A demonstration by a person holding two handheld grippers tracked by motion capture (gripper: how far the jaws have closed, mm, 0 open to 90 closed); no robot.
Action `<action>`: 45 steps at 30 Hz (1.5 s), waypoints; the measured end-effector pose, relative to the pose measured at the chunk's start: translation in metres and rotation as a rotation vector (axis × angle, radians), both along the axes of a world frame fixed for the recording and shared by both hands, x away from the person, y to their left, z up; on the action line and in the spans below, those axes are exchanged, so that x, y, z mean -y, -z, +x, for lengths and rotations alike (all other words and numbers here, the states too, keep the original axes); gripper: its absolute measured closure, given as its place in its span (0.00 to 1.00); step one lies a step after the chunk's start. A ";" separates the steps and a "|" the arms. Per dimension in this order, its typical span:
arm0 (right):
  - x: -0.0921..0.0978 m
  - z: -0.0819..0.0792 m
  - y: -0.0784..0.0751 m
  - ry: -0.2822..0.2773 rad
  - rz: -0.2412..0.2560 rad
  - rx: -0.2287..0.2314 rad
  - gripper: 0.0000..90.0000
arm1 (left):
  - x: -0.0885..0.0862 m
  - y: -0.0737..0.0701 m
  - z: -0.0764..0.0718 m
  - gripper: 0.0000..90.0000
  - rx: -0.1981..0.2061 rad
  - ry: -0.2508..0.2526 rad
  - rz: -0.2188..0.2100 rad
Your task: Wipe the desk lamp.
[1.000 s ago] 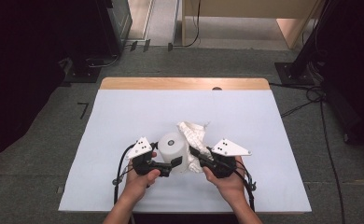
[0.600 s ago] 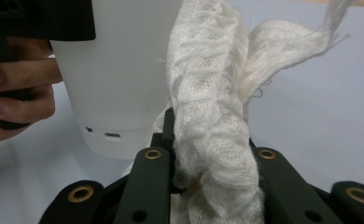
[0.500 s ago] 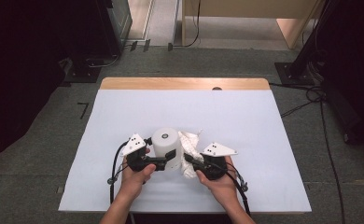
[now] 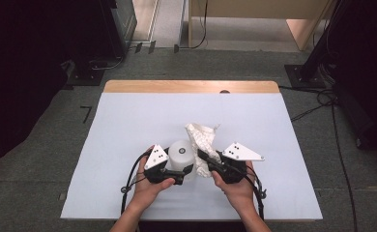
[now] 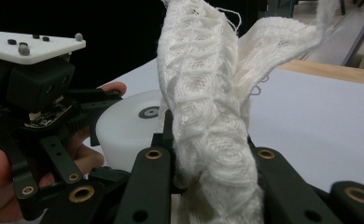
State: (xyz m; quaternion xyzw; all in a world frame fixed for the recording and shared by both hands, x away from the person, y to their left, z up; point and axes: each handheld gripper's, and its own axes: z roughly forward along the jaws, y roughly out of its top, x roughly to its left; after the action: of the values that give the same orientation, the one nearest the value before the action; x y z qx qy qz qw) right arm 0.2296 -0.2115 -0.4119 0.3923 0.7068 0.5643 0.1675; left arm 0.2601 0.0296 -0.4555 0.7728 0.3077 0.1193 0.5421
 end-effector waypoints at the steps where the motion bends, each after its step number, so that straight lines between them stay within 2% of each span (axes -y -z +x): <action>1: -0.001 0.000 0.001 -0.001 -0.007 0.001 0.85 | -0.001 -0.001 0.000 0.10 0.001 -0.002 -0.006; 4: -0.003 0.001 0.005 -0.004 -0.014 -0.006 0.85 | -0.006 -0.006 0.002 0.10 0.000 -0.011 -0.037; 9: -0.010 0.003 0.019 -0.018 -0.040 -0.050 0.85 | -0.017 -0.014 0.005 0.10 0.009 -0.039 -0.075; 13: -0.017 0.006 0.033 -0.033 -0.071 -0.093 0.85 | -0.025 -0.017 0.009 0.10 -0.007 -0.061 -0.112; 18: -0.025 0.009 0.048 -0.044 -0.104 -0.150 0.85 | -0.029 -0.017 0.011 0.10 -0.007 -0.083 -0.114; 20: -0.025 0.009 0.048 -0.044 -0.103 -0.147 0.85 | -0.028 -0.016 0.011 0.10 -0.002 -0.081 -0.109; 24: -0.019 0.009 0.039 -0.031 -0.078 -0.129 0.85 | -0.022 -0.013 0.009 0.10 0.010 -0.064 -0.077; 26: -0.015 0.009 0.033 -0.026 -0.064 -0.112 0.85 | -0.018 -0.010 0.008 0.10 0.014 -0.053 -0.057; 31: -0.011 0.004 0.019 -0.003 -0.073 -0.052 0.85 | -0.010 -0.005 0.006 0.10 0.022 -0.038 -0.017; 34: -0.009 0.002 0.011 0.001 -0.058 -0.017 0.85 | -0.006 -0.002 0.006 0.10 0.023 -0.036 0.005; 39: -0.007 0.002 0.009 0.002 -0.066 -0.008 0.85 | -0.005 -0.003 0.006 0.10 0.007 -0.023 -0.028; 45: -0.010 0.007 0.025 -0.004 -0.091 -0.054 0.85 | -0.014 -0.010 0.008 0.10 0.012 -0.044 -0.069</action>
State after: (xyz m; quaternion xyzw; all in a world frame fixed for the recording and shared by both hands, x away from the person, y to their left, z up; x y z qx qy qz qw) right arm 0.2370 -0.2018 -0.4368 0.3980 0.7367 0.5213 0.1650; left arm 0.2678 0.0435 -0.4452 0.7460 0.3253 0.1254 0.5674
